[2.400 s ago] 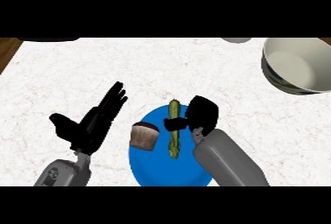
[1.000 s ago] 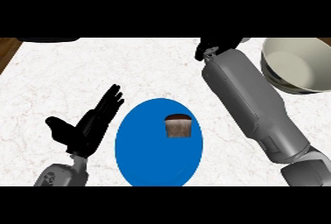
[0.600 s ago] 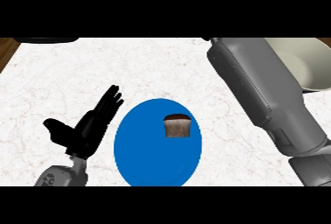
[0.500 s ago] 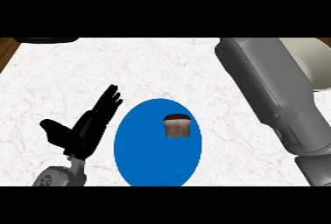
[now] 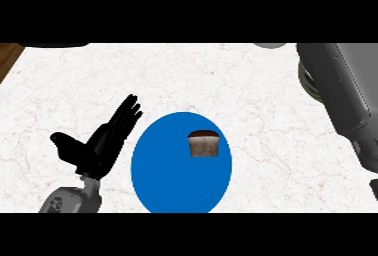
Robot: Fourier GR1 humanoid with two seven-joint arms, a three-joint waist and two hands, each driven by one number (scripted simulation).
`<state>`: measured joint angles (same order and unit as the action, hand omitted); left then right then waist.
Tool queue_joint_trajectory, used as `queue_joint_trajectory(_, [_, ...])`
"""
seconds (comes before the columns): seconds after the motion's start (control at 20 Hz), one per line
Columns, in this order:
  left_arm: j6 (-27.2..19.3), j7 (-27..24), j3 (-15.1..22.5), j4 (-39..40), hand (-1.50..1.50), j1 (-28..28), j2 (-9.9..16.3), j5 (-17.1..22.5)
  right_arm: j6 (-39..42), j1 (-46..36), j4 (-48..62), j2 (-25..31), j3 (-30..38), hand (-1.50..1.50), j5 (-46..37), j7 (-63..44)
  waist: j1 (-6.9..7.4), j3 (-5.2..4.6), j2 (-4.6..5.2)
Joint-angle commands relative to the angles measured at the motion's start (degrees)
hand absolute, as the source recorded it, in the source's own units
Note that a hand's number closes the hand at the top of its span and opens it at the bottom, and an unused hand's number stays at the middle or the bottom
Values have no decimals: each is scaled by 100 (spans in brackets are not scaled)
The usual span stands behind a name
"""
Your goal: Pick the squash from the plate and place it in the bowl
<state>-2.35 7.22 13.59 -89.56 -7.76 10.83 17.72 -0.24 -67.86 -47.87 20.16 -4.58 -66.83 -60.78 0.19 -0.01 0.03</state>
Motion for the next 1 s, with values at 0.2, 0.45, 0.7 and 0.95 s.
queue_joint_trajectory(0.2, [387, -79, -250, 169, 0, -64, 124, 116, -902, 429, 555, 767, 726, 150, 69, 711, 43, 1, 27])
queue_joint_trajectory(0.45, [175, 286, -74, -325, 0, -7, -47, 36, -1404, 281, 1806, 1130, 940, 150, -78, 1349, 172, 5, 63])
queue_joint_trajectory(0.7, [142, -104, 146, 73, 0, -26, -312, -276, -1931, 551, 2600, 1465, 1149, 150, -71, 1901, 203, 9, 92])
queue_joint_trajectory(0.95, [144, 190, 54, -34, 0, -242, -230, -199, -1452, 495, 3362, 1825, 1745, 150, 393, 1688, 345, 25, 167])
